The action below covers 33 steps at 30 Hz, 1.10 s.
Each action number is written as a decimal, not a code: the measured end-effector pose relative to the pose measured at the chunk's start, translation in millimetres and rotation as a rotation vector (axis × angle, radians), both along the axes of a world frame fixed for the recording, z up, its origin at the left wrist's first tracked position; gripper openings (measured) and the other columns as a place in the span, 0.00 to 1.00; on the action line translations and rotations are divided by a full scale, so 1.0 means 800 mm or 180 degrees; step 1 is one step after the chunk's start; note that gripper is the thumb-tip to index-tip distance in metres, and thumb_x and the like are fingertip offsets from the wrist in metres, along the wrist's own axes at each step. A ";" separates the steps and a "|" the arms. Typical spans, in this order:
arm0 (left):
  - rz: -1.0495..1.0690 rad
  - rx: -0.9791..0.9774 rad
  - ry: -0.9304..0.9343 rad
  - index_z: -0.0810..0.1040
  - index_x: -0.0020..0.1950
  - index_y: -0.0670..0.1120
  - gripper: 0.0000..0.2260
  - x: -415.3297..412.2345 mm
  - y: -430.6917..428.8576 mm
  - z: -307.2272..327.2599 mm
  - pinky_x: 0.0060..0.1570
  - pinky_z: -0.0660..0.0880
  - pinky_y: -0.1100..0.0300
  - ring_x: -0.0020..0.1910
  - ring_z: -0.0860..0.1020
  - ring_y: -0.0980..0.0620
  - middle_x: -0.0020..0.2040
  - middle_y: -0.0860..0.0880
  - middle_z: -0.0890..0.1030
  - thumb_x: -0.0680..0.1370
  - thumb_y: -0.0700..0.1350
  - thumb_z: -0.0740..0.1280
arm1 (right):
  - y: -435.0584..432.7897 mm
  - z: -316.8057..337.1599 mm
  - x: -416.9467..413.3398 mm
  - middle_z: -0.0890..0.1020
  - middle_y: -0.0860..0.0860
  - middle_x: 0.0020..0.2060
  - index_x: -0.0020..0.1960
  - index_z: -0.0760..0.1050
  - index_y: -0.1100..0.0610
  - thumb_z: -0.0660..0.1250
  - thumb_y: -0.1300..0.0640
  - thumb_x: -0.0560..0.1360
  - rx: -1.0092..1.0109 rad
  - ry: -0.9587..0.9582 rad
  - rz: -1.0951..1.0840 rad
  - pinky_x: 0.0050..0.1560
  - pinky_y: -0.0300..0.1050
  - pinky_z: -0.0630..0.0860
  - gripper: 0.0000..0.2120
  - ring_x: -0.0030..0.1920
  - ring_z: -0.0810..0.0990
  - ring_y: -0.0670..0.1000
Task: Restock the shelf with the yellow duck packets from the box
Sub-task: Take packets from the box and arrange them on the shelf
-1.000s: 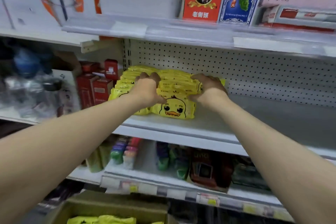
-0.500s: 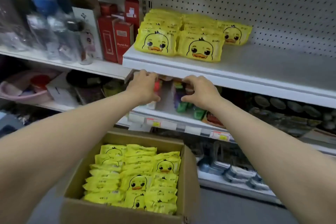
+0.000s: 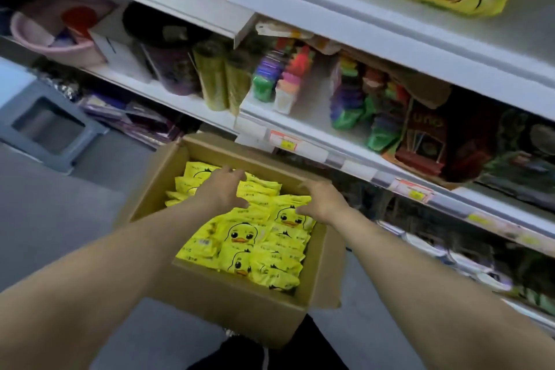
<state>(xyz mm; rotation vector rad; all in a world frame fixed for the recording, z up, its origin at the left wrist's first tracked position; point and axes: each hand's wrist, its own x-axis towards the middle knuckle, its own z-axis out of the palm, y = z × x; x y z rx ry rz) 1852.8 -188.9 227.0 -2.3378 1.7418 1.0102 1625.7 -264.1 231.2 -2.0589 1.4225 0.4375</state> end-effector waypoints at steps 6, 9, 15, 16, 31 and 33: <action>-0.0018 0.0410 0.0239 0.71 0.69 0.49 0.27 -0.015 0.019 -0.093 0.57 0.71 0.50 0.65 0.70 0.42 0.63 0.43 0.73 0.73 0.54 0.74 | -0.010 -0.093 0.014 0.73 0.55 0.69 0.72 0.70 0.51 0.73 0.47 0.74 0.0399 0.0154 -0.0012 0.61 0.47 0.71 0.29 0.68 0.73 0.57; -0.0079 0.0494 0.0253 0.71 0.70 0.50 0.27 -0.020 0.020 -0.128 0.58 0.73 0.48 0.66 0.69 0.42 0.65 0.43 0.73 0.73 0.54 0.73 | -0.018 -0.126 0.017 0.75 0.57 0.67 0.72 0.70 0.52 0.74 0.48 0.73 0.0432 0.0180 -0.0104 0.61 0.47 0.72 0.29 0.66 0.74 0.58; -0.0160 0.0665 0.0073 0.69 0.72 0.51 0.29 -0.017 0.017 -0.166 0.61 0.72 0.49 0.67 0.69 0.44 0.66 0.45 0.73 0.73 0.55 0.73 | -0.031 -0.170 0.017 0.74 0.57 0.67 0.70 0.71 0.55 0.74 0.48 0.73 0.0335 0.0269 -0.0155 0.65 0.50 0.72 0.29 0.68 0.72 0.59; -0.0165 0.0678 0.0046 0.69 0.73 0.51 0.29 -0.016 0.016 -0.171 0.61 0.72 0.49 0.68 0.68 0.44 0.67 0.45 0.73 0.74 0.55 0.72 | -0.032 -0.176 0.016 0.74 0.57 0.67 0.70 0.71 0.56 0.74 0.48 0.73 0.0348 0.0303 -0.0123 0.65 0.50 0.72 0.29 0.67 0.72 0.59; -0.0807 0.0249 -0.0602 0.68 0.68 0.51 0.22 -0.022 0.024 -0.207 0.57 0.71 0.52 0.63 0.67 0.45 0.64 0.46 0.69 0.77 0.53 0.68 | -0.033 -0.222 0.015 0.72 0.55 0.65 0.67 0.70 0.54 0.75 0.47 0.71 0.0179 0.0604 0.0214 0.66 0.49 0.69 0.28 0.67 0.69 0.57; -0.0996 0.0243 -0.0651 0.67 0.70 0.51 0.22 -0.024 0.029 -0.213 0.60 0.70 0.51 0.65 0.66 0.45 0.65 0.46 0.68 0.78 0.54 0.67 | -0.027 -0.227 0.013 0.71 0.54 0.62 0.62 0.72 0.51 0.76 0.47 0.70 0.0003 0.0619 0.0274 0.63 0.49 0.68 0.25 0.66 0.67 0.56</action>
